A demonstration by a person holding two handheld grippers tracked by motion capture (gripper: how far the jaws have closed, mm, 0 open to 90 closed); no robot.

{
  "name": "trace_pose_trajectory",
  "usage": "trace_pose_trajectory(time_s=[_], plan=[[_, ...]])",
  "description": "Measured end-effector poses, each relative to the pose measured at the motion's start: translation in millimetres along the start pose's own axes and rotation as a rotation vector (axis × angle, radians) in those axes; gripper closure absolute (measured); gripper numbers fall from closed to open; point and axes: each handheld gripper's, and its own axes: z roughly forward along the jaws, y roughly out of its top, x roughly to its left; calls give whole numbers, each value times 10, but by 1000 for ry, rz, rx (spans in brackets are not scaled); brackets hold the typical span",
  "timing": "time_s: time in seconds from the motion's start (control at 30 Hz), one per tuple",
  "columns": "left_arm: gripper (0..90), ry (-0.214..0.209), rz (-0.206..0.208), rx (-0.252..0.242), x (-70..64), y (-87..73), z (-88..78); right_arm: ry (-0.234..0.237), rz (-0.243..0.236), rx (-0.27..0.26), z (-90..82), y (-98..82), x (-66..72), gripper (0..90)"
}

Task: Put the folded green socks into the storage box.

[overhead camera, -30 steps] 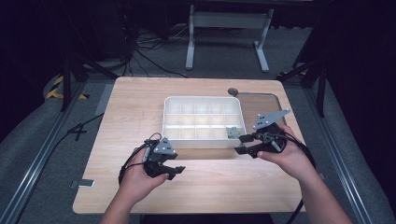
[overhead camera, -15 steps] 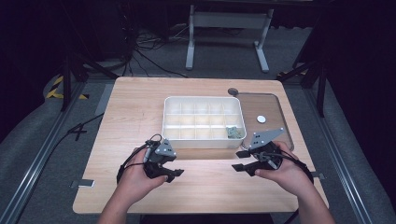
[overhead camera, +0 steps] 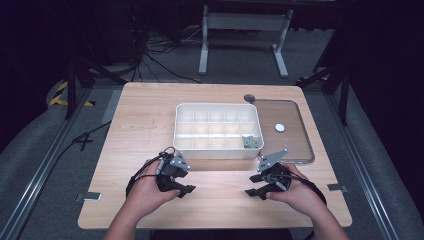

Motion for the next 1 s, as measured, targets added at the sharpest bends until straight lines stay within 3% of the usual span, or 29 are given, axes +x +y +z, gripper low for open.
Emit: trace_pose_trajectory(time_s=[0.23, 0.33, 0.47, 0.7, 1.0], plan=[[435, -15, 13, 55, 23, -14, 70, 11, 0, 50, 135, -33, 10, 468], [436, -18, 12, 52, 26, -20, 86, 24, -8, 64, 170, -39, 35, 466], [430, -20, 16, 51, 38, -16, 98, 34, -56, 119, 268, -65, 114, 465], [402, -17, 19, 50, 55, -23, 123, 17, -80, 106, 295, -76, 156, 464], [336, -28, 12, 59, 79, -72, 214, 15, -66, 81, 232, -89, 106, 461]])
